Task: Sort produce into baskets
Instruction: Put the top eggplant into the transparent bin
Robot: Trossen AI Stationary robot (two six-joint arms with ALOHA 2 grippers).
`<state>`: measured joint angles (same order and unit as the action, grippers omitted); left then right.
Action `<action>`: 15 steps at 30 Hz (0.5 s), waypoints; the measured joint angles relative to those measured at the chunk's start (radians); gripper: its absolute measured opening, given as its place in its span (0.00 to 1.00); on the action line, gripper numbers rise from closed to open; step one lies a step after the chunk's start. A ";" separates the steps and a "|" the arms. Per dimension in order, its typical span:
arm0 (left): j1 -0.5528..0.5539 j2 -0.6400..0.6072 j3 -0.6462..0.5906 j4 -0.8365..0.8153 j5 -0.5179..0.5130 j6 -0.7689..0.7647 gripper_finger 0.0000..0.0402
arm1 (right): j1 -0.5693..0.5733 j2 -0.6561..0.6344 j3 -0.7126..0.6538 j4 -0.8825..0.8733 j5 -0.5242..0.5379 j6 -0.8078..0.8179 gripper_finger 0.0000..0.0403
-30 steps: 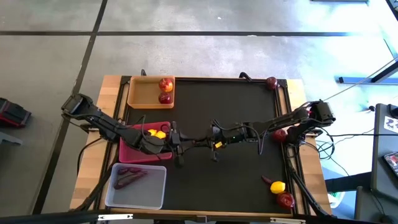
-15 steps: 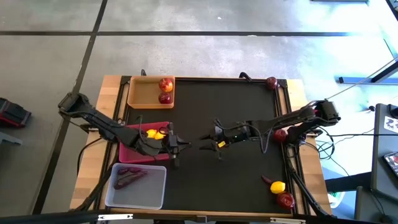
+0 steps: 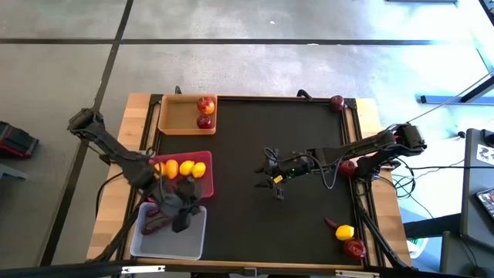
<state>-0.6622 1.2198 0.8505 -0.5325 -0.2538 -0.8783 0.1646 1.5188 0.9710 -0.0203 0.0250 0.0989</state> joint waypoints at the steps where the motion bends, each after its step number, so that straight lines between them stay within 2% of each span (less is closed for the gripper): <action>1: -0.025 0.000 -0.006 -0.019 0.010 -0.050 0.08 | 0.000 0.000 0.000 -0.003 0.000 0.000 0.46; 9: -0.157 0.038 -0.106 -0.014 0.058 -0.283 0.09 | 0.000 0.000 0.000 -0.009 0.000 0.000 0.46; 15: -0.176 0.126 -0.146 0.031 0.073 -0.302 0.09 | -0.001 0.001 0.000 -0.015 0.000 0.000 0.46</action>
<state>-0.8378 1.3458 0.7047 -0.5019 -0.1811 -1.1802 0.1635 1.5196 0.9710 -0.0349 0.0250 0.0990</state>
